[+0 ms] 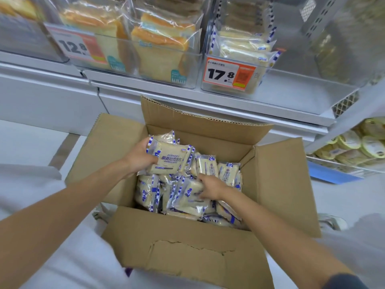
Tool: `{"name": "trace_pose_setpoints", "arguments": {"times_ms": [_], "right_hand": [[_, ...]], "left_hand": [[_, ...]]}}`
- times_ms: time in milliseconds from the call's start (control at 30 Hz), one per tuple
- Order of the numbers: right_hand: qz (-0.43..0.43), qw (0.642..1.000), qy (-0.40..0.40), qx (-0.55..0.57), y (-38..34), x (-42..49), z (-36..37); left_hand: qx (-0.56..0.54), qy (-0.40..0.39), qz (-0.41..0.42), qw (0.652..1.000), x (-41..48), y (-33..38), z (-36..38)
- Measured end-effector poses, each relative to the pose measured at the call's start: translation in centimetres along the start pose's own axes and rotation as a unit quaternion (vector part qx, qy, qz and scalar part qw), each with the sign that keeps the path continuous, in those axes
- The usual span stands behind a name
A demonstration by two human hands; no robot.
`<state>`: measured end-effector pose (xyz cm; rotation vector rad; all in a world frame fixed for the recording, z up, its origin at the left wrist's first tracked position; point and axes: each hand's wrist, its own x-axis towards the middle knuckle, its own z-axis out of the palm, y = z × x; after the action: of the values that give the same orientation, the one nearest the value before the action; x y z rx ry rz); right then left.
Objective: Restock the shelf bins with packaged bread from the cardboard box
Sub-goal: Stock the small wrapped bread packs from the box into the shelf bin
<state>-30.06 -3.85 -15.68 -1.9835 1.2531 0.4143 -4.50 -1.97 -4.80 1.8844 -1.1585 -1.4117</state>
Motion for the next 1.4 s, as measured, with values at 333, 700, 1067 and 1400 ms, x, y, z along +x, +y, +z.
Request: {"name": "trace_pose_setpoints", "arguments": {"times_ms": [333, 700, 1067, 1400], "right_hand": [[-0.065, 0.961, 0.269, -0.010, -4.8, -12.2, -18.3], [0.000, 0.816, 0.567, -0.116, -0.2, -22.7, -32.2], [0.001, 0.812, 0.583, -0.018, 4.5, -18.5, -34.9], [-0.005, 0.817, 0.576, 0.005, 5.9, -16.5, -33.8]], "left_hand": [[0.027, -0.010, 0.158, 0.987, -4.7, 10.9, 2.0], [-0.004, 0.071, 0.347, 0.935, -6.0, 26.9, -0.8], [0.097, 0.037, 0.378, 0.920, 1.9, 29.8, 0.9], [0.489, 0.213, 0.424, 0.732, 1.2, 28.8, 0.2]]}}
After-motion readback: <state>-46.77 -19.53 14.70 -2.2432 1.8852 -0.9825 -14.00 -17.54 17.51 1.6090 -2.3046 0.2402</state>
